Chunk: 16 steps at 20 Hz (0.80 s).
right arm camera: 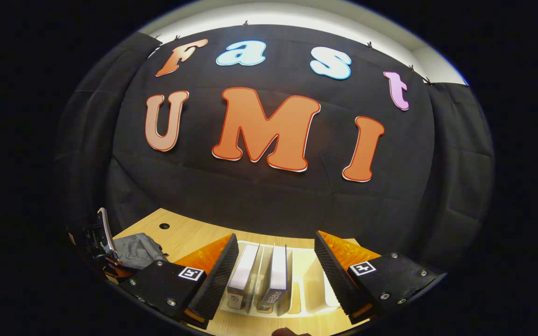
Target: Open the schoolbag, grab two books from the bookshelf and put them into the schoolbag.
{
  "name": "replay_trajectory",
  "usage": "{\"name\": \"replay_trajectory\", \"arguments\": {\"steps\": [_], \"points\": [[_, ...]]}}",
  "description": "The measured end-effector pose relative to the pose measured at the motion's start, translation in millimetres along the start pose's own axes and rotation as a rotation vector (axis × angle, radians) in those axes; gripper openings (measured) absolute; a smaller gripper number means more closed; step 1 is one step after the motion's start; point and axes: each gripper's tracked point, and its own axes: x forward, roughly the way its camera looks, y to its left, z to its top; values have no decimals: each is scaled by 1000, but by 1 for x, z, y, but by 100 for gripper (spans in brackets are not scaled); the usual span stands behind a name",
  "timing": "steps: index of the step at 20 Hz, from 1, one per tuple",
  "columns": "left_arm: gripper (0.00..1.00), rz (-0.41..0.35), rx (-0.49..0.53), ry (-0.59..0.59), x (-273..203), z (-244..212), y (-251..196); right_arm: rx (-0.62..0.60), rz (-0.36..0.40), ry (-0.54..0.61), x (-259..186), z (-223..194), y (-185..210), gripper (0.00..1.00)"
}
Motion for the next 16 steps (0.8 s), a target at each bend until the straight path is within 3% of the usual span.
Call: {"name": "replay_trajectory", "arguments": {"steps": [5,12,16], "points": [[7,-70,34,8,-16,9,17,41,33,155,16,-14,26,98],[8,-144,7,84,-33,21,40,58,140,437,37,-54,50,98],[7,-180,-36,159,-40,27,50,28,156,559,33,-64,49,98]]}}
